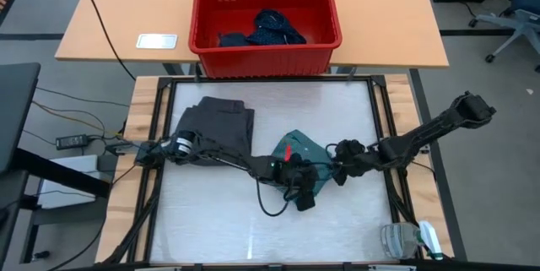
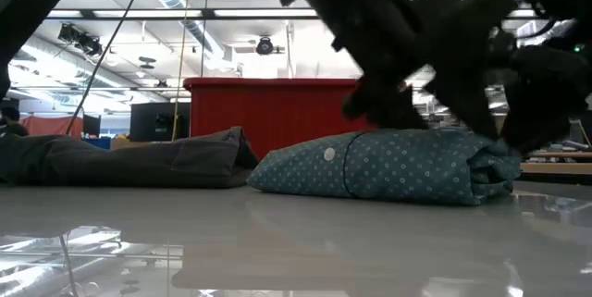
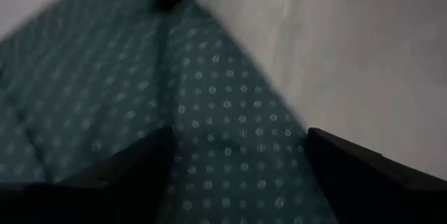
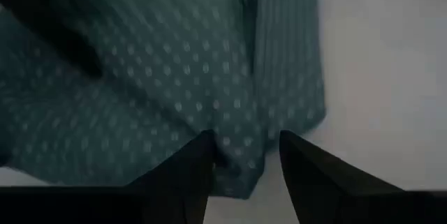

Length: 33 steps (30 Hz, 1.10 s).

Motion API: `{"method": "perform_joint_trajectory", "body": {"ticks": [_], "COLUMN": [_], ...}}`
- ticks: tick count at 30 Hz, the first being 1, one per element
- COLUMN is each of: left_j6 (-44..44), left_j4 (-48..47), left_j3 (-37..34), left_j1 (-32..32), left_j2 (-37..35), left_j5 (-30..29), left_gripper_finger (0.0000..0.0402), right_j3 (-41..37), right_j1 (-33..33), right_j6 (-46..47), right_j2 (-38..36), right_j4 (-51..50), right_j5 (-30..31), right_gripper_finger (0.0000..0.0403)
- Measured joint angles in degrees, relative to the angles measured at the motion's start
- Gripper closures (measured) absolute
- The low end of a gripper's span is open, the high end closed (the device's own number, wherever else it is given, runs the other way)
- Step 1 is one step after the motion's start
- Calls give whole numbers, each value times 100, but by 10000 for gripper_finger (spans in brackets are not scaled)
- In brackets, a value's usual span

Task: Fold laundry
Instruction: Stack the dark green polo on top of the black shorts

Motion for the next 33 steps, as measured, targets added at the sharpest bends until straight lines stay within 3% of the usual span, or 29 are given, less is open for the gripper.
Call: {"method": "perform_joint_trajectory", "body": {"ticks": [5, 8, 11, 19, 25, 33], "left_j6": [-230, -38, 365, 336, 9, 221], "left_j4": [-1339, -2068, -2417, -2283, -840, -757], "left_j3": [13, -7, -2, 1, 15, -9], "left_j1": [157, 255, 300, 73, 92, 355], "left_j2": [-91, -349, -663, -1057, -592, 67], "left_j5": [22, -1, 5, -59, -407, -870], "left_gripper_finger": [68, 68, 68, 68, 68, 68], "right_j3": [-9, -13, 21, 94, 83, 85], "right_j1": [14, 261, 396, 309, 233, 400], "right_j6": [1085, 1671, 1889, 1830, 1850, 2171], "right_j2": [416, 636, 694, 328, 217, 65], "right_j4": [469, 1219, 1973, 1761, 1313, 877], "right_j5": [-1488, -1948, -1872, -1037, -1013, -892], "right_gripper_finger": [246, 249, 249, 249, 249, 249]}}
